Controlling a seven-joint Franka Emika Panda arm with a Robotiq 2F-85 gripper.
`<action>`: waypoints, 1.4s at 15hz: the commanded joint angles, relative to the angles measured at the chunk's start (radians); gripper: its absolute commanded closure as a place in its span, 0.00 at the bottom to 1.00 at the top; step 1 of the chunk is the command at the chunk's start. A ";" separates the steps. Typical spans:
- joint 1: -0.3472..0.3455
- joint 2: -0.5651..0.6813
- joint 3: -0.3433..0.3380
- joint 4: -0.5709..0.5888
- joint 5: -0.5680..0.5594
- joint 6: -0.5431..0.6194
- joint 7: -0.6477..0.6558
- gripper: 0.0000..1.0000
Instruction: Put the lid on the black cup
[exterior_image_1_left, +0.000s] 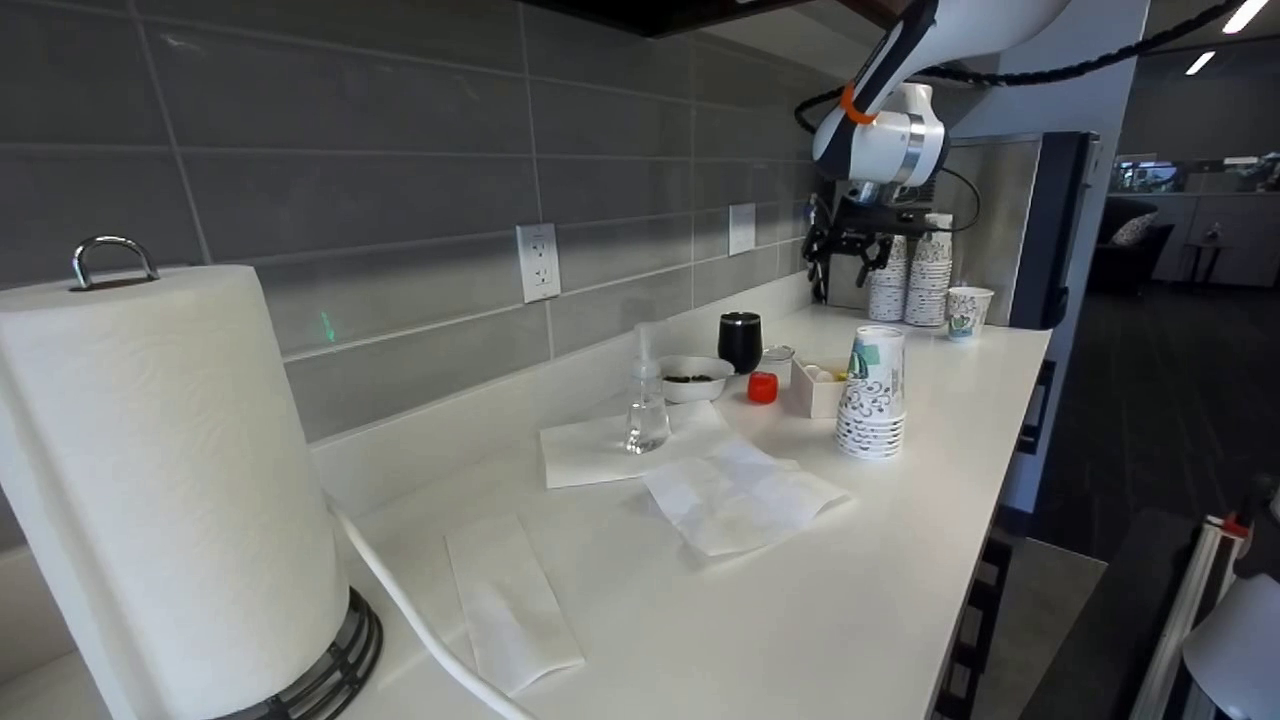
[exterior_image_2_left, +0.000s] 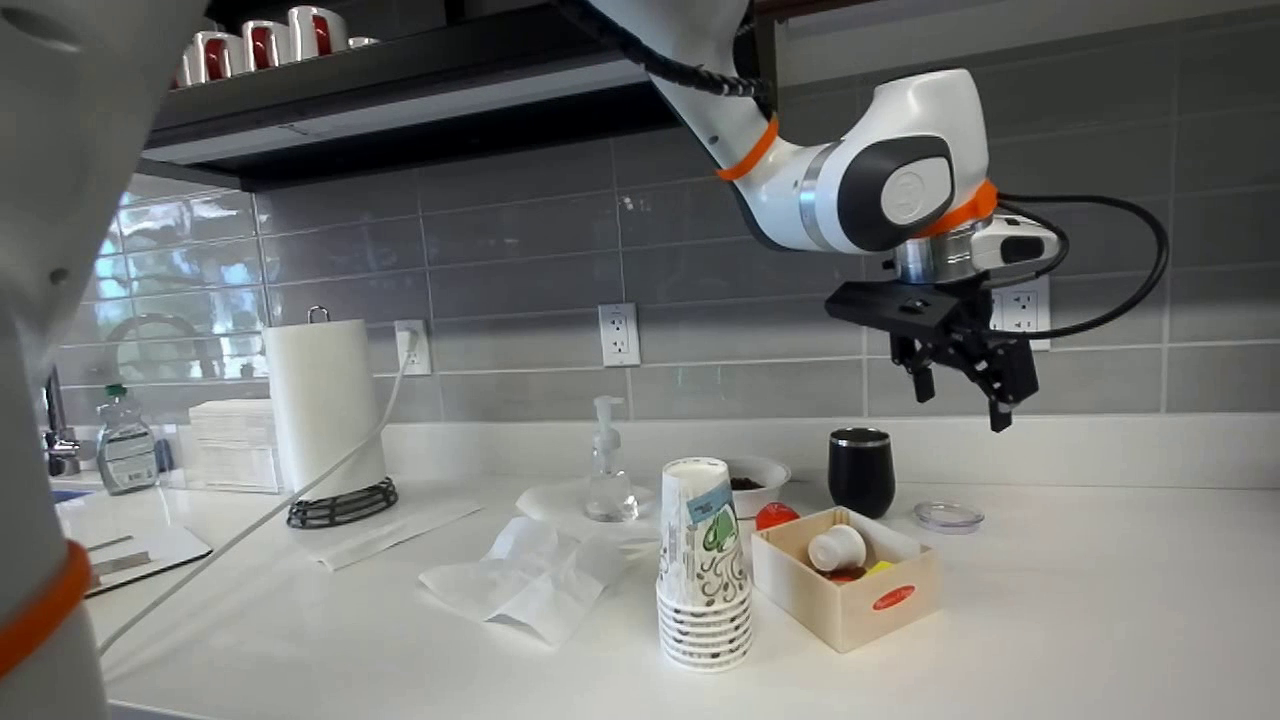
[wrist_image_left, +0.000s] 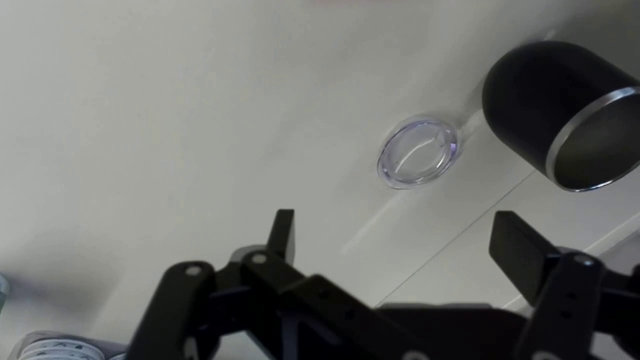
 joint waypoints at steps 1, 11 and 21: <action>-0.018 0.019 0.019 0.030 -0.012 -0.019 0.019 0.00; -0.020 0.031 0.022 0.040 -0.014 -0.022 0.022 0.00; -0.095 0.127 0.077 0.130 0.075 -0.075 0.028 0.00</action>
